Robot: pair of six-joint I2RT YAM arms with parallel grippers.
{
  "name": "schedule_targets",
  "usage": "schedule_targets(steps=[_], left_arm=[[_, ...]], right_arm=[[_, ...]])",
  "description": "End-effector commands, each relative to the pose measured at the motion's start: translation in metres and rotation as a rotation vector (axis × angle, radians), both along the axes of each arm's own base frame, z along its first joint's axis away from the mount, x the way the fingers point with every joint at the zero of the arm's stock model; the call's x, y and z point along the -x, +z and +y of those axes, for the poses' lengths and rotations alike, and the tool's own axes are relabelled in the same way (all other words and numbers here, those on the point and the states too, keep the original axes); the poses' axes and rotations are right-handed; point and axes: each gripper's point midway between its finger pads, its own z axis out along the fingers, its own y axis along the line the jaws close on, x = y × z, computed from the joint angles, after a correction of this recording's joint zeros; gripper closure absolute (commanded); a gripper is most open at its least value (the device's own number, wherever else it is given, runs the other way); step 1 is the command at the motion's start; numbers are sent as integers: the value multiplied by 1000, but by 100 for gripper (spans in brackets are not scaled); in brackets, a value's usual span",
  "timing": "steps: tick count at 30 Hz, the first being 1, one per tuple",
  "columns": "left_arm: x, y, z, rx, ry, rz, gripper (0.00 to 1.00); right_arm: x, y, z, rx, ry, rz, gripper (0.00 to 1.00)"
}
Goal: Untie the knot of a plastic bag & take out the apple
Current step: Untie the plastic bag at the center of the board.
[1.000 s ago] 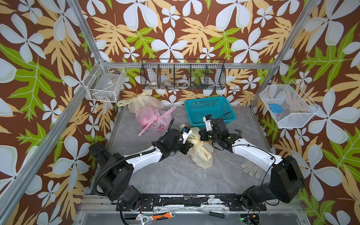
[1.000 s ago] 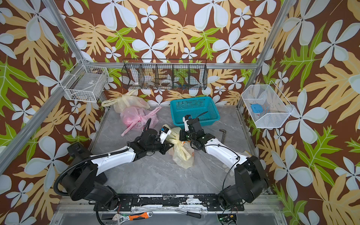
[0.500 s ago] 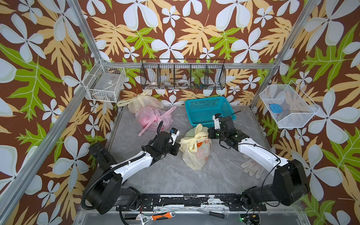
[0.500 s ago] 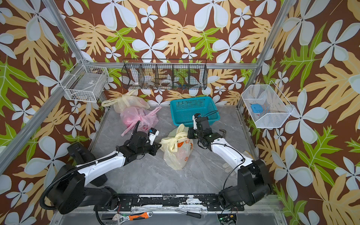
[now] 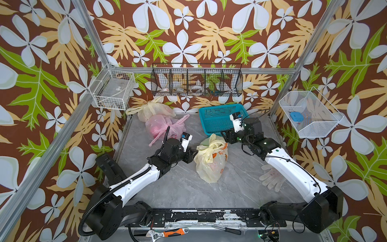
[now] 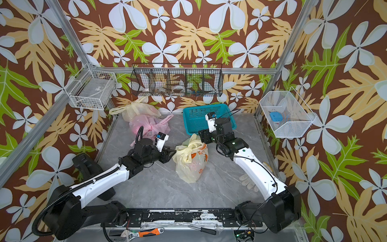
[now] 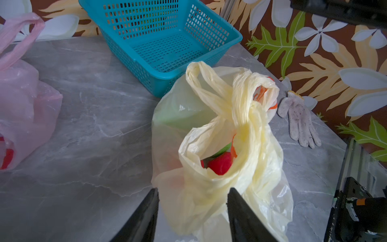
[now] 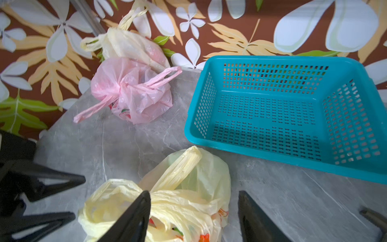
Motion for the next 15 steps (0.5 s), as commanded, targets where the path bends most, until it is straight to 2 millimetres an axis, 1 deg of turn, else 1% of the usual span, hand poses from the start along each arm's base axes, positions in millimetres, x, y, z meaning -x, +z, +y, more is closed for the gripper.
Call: schedule_targets(steps=[1,4,6,9,11,13,15], left_arm=[[-1,10,-19,-15,-59,-50,43],[5,6,-43,-37,-132,-41,41],[8,2,-57,-28,-182,-15,40],[14,-13,-75,-44,-246,41,39],[16,-27,-80,-81,-257,79,39],[17,-38,-81,-100,-264,108,43],[19,-46,-81,-113,-269,130,51]], right_arm=[[19,-29,20,162,148,39,28],[22,-52,30,281,178,79,22],[19,-63,27,326,156,94,20],[16,-74,24,364,147,96,17],[13,-81,23,374,139,87,18],[11,-88,21,393,127,88,20],[8,-96,18,412,114,100,28]])
